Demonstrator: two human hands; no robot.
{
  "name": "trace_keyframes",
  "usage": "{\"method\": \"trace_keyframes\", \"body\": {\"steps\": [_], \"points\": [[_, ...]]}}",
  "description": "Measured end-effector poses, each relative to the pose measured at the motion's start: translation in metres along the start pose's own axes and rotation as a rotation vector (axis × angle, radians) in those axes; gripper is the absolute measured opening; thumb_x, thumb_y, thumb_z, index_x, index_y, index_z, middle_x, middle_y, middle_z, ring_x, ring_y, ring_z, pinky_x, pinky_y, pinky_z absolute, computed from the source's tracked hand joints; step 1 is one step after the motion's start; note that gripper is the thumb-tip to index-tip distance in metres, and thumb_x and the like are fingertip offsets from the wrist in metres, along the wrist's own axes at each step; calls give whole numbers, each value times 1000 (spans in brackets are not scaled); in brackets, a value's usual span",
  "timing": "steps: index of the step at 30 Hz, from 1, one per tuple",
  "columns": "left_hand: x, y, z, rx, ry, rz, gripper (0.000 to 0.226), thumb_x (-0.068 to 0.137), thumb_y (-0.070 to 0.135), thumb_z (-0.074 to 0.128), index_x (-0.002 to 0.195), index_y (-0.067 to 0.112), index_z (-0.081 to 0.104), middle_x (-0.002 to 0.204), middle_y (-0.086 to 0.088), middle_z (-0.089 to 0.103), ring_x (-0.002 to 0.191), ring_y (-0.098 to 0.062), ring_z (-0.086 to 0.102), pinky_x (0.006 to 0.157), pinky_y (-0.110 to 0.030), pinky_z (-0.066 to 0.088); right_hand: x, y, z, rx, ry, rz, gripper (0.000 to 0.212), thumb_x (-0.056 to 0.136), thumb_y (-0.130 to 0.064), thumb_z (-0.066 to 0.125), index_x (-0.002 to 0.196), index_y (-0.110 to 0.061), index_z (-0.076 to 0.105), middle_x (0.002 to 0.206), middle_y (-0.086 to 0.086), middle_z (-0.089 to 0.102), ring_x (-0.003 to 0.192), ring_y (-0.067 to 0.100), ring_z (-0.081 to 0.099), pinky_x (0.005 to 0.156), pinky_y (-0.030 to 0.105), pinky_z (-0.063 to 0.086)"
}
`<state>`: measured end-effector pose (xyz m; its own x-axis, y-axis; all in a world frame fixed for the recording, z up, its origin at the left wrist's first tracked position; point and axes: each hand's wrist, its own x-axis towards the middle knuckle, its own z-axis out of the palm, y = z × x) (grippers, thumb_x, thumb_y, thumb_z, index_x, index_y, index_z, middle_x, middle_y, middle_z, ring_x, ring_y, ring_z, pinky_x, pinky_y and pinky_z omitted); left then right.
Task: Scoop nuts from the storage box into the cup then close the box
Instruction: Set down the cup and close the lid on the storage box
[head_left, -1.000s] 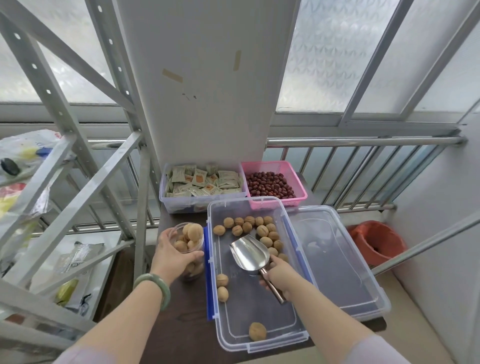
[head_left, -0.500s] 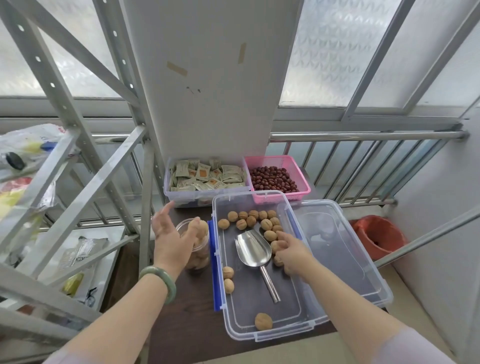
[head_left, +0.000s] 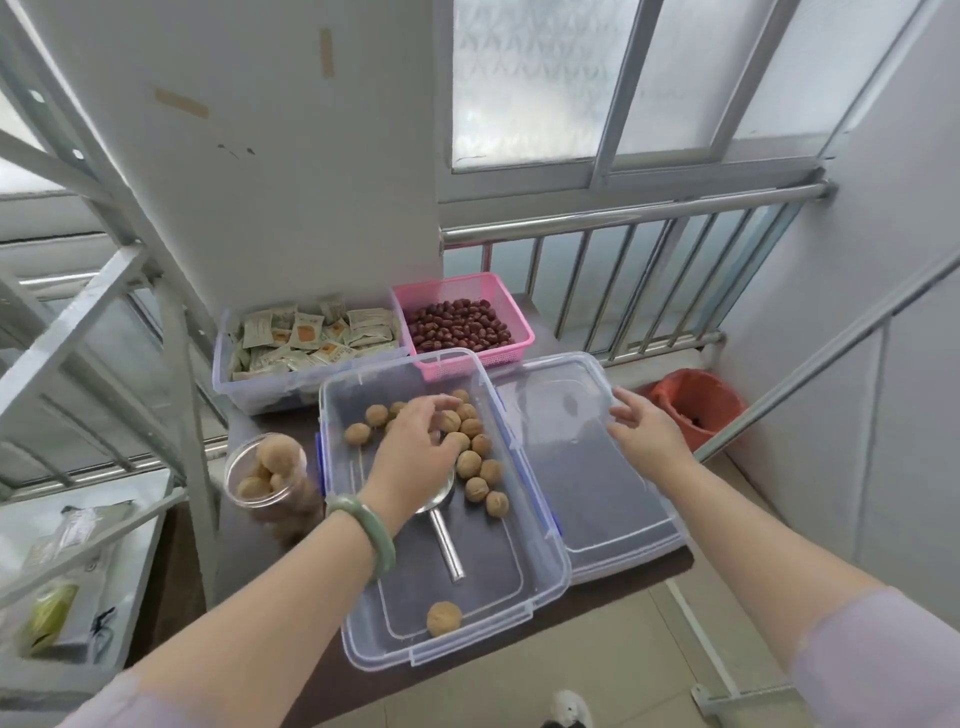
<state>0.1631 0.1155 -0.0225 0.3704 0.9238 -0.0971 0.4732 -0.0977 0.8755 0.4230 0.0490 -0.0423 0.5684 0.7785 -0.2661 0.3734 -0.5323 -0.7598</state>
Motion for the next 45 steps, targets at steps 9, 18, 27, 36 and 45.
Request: {"method": "trace_keyframes", "body": {"steps": [9,18,27,36,45], "points": [[37,51,152,-156,-152,-319,35,90,10,52,124,20,54,92,4,58,65,-11,50,48,-10,40,56,100,-70,-57,-125,214,67,91,-12,56,151,-22,26,146,7,44,127,27,49,91,34,46],[48,31,224,9,-73,-682,65,91,18,48,149,15,20,157,-7,12,131,-29,40,95,-30,41,98,133,-59,-23,-399,319,69,94,-10,51,153,-23,17,146,15,44,80,16,51,81,33,44],[43,13,239,50,18,-791,72,92,20,46,152,17,5,160,-3,-9,147,-28,10,117,-42,23,107,136,-57,178,-409,376,67,94,-19,57,151,-24,21,111,10,57,60,14,43,48,20,40],[37,9,257,87,68,-801,68,93,17,46,151,16,11,157,-11,16,141,-37,24,115,-46,27,108,157,-74,155,-404,425,32,95,-12,51,126,-5,55,82,6,54,73,20,53,64,28,41],[43,37,237,-38,115,-649,71,88,42,58,146,10,31,149,-15,36,132,-34,42,109,-45,38,105,130,-129,205,-298,389,29,94,1,50,123,6,55,103,15,58,98,24,57,97,47,46]]}}
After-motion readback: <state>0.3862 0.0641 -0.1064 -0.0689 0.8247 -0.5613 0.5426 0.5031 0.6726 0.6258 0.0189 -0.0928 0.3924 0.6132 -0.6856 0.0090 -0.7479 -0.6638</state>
